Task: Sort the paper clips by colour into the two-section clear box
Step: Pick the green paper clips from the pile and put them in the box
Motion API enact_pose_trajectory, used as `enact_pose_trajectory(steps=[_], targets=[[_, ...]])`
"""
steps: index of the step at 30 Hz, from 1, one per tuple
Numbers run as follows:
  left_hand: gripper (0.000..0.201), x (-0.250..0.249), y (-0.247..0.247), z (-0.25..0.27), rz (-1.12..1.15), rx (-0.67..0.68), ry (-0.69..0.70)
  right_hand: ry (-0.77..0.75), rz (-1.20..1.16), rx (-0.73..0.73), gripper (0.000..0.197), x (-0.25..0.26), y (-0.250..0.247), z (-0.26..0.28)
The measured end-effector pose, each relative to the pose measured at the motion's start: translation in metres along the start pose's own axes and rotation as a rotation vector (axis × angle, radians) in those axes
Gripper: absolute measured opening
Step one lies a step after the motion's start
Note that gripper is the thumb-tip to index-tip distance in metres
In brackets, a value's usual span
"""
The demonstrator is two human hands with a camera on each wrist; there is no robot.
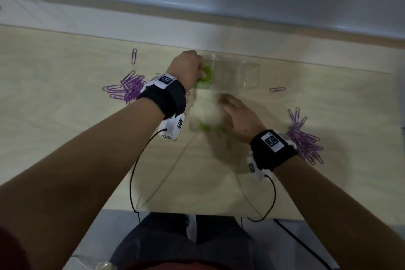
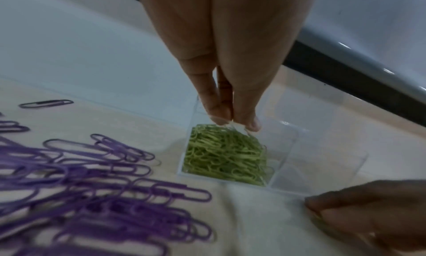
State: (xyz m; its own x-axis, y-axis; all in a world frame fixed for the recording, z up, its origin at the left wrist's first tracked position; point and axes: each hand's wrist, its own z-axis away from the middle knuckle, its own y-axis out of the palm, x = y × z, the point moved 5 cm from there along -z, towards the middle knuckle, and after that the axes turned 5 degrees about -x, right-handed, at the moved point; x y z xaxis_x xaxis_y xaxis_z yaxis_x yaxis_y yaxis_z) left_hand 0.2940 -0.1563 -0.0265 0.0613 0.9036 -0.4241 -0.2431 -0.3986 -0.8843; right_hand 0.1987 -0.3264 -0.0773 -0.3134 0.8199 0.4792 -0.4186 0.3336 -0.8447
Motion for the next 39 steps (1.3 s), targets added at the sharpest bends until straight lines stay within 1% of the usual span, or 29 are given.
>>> enact_pose_trajectory(steps=[1,4,5,6,8,9,11,12,14,16,17,21,23,25,27,29,31,33,35,36,38,39], targets=[[0.024,-0.001,-0.001,0.006,-0.005,-0.024,0.029,-0.01,0.012,0.016,0.061,-0.002,0.006,0.006],[0.023,-0.005,-0.007,0.041,0.078,-0.265,0.213,-0.056,0.024,0.049,0.083,0.003,0.016,0.027],[0.023,-0.004,-0.003,0.056,0.111,-0.293,0.26,-0.077,0.034,0.064,0.088,0.005,0.02,0.034],[0.026,-0.001,0.006,0.071,0.139,-0.245,0.257,-0.096,0.034,0.057,0.087,0.007,0.022,0.041],[0.038,0.006,0.038,0.097,0.138,-0.053,0.157,-0.093,-0.014,-0.037,0.07,0.01,0.027,0.051],[0.046,0.01,0.054,0.106,0.128,-0.003,0.102,-0.08,-0.044,-0.114,0.06,0.012,0.028,0.054],[0.055,0.014,0.076,0.118,0.151,0.004,0.027,-0.059,-0.081,-0.274,0.043,0.017,0.03,0.057],[0.055,0.012,0.083,0.122,0.176,-0.01,0.009,-0.047,-0.09,-0.333,0.036,0.02,0.031,0.057],[0.039,0.005,0.089,0.125,0.202,-0.061,0.05,-0.01,-0.113,-0.389,0.026,0.025,0.033,0.056],[0.023,-0.003,0.089,0.128,0.231,-0.102,0.105,0.057,-0.161,-0.365,0.023,0.027,0.034,0.052],[0.018,-0.005,0.09,0.128,0.24,-0.107,0.123,0.089,-0.172,-0.341,0.022,0.028,0.034,0.049],[0.011,-0.009,0.098,0.127,0.088,0.009,0.193,0.173,-0.104,-0.19,0.023,0.031,0.033,0.041],[0.013,-0.014,0.097,0.124,0.038,0.068,0.204,0.197,-0.044,-0.121,0.024,0.033,0.033,0.038],[0.02,-0.019,0.098,0.12,-0.048,0.112,0.185,0.22,0.024,-0.072,0.026,0.035,0.032,0.036],[0.025,-0.022,0.102,0.117,-0.173,0.145,0.171,0.24,0.1,-0.028,0.032,0.039,0.031,0.034],[0.026,-0.025,0.105,0.119,-0.251,0.195,0.156,0.25,0.161,0.006,0.038,0.042,0.031,0.034],[0.029,-0.028,0.106,0.12,-0.29,0.185,0.182,0.238,0.175,0.008,0.038,0.044,0.03,0.035],[0.034,-0.03,0.106,0.123,-0.283,0.185,0.206,0.203,0.158,0.007,0.037,0.044,0.031,0.035],[0.045,-0.03,0.107,0.123,-0.21,0.188,0.216,0.165,0.133,0.023,0.036,0.043,0.034,0.036],[0.047,-0.032,0.105,0.123,-0.171,0.159,0.229,0.148,0.12,0.025,0.036,0.043,0.034,0.037],[0.042,-0.031,0.104,0.123,-0.117,0.124,0.223,0.114,0.099,0.016,0.037,0.045,0.031,0.037],[0.042,-0.028,0.102,0.123,-0.076,0.129,0.193,0.1,0.099,0.007,0.037,0.045,0.029,0.037]])
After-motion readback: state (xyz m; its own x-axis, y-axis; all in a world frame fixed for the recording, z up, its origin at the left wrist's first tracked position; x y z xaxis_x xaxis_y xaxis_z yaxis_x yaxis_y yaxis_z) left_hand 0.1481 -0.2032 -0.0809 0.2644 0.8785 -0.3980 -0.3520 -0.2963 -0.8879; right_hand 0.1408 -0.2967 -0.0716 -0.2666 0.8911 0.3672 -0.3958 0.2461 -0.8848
